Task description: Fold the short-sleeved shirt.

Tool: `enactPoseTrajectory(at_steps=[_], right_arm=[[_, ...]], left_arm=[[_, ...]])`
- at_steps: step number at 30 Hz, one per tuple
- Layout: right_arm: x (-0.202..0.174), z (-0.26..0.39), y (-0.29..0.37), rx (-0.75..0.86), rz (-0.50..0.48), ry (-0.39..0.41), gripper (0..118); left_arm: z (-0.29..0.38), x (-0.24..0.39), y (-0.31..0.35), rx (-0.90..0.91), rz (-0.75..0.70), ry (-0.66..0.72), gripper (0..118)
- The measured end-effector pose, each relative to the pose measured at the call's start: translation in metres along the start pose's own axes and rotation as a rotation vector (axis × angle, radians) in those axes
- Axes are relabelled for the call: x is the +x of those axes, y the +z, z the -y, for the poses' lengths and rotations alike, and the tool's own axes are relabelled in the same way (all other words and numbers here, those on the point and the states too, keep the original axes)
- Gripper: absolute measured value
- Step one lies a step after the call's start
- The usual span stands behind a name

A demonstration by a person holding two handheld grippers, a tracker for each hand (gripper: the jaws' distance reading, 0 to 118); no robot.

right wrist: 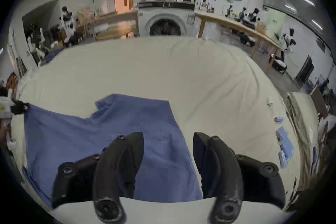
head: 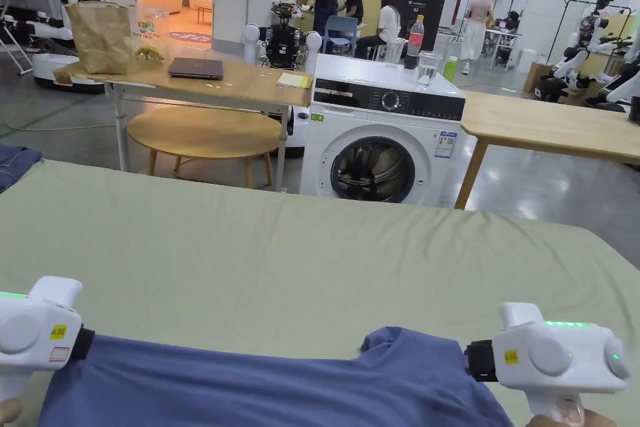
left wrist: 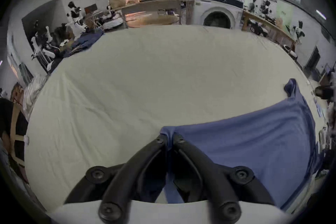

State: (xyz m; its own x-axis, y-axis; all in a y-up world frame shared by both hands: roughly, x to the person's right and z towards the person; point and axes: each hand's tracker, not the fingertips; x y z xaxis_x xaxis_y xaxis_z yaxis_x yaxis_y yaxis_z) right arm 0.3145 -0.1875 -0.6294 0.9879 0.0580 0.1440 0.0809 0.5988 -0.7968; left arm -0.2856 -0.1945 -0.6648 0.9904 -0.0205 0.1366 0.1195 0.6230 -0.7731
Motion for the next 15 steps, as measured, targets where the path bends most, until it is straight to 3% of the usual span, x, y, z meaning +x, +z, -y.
enactPoseTrajectory(at_steps=[4,7,11,12,15], right_arm=[[0.002,-0.003,-0.047,-0.129,-0.026,-0.030,58],[-0.001,0.001,-0.073,-0.200,0.032,0.034,58],[0.002,0.009,-0.072,-0.161,-0.012,-0.066,56],[0.001,0.011,-0.072,-0.158,-0.017,-0.062,52],[-0.004,0.018,-0.071,-0.131,-0.030,-0.054,15]], left_arm=[[-0.002,-0.003,0.014,0.015,0.000,0.018,0],[0.000,0.000,0.017,0.009,-0.009,0.005,0],[0.006,0.005,0.017,0.000,-0.017,-0.004,0],[0.007,0.007,0.017,-0.001,-0.020,-0.004,0],[0.012,0.012,0.017,-0.002,-0.023,0.000,0]])
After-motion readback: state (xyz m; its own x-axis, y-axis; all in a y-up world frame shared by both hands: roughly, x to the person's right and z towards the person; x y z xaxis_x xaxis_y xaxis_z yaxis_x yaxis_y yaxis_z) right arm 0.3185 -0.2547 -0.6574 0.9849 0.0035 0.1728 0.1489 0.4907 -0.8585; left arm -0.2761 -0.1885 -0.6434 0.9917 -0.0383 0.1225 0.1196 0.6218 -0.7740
